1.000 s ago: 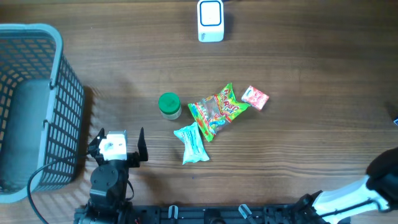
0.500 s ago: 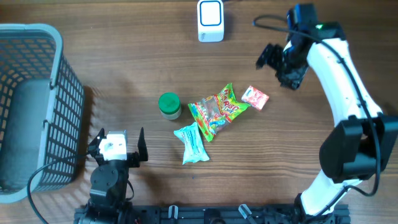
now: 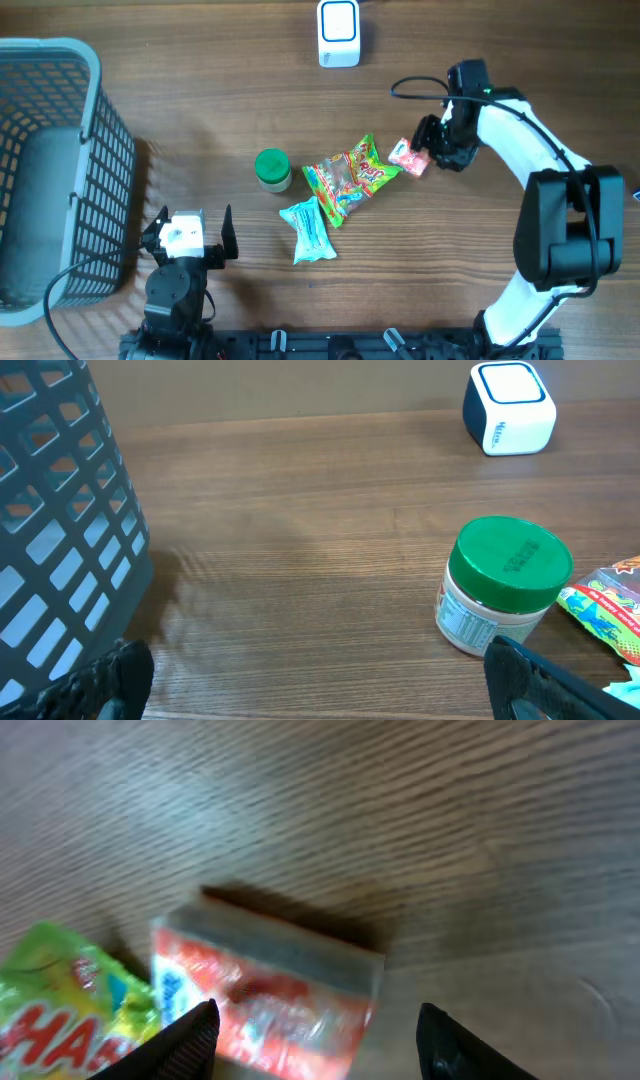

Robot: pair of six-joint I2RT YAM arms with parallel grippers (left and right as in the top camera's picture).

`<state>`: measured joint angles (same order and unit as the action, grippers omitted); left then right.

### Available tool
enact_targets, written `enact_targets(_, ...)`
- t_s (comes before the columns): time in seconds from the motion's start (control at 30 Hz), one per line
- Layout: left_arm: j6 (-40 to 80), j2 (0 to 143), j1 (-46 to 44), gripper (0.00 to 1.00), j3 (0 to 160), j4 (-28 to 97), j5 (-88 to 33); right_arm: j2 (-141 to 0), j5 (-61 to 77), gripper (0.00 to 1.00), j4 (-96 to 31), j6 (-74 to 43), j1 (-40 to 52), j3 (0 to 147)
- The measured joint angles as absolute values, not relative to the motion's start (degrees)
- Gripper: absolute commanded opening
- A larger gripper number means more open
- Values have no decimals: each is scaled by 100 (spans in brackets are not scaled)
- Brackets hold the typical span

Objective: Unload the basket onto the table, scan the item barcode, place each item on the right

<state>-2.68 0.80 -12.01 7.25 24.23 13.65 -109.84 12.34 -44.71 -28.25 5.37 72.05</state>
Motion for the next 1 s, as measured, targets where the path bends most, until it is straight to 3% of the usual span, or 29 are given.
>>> enact_targets(0.2,-266,80,-1201,100,725,2423,1365,-10982,1393,5,-3929,-3009,537,6790)
enact_targets(0.37,-266,80,-1201,100,727,2423,1365,-10962,1549,4,-4244,-3035,517,6901)
enact_targets(0.47,-268,80,-1201,100,725,2423,1365,-10958,2143,4,-5774,-3026,451,7485)
enact_targets(0.73,-266,80,-1201,100,725,2423,1365,-10718,3682,4,-8427,-3461,-150,8545)
enact_targets(1.0,-266,80,-1201,100,725,2423,1365,-10718,5428,4,-9214,-3312,266,8543)
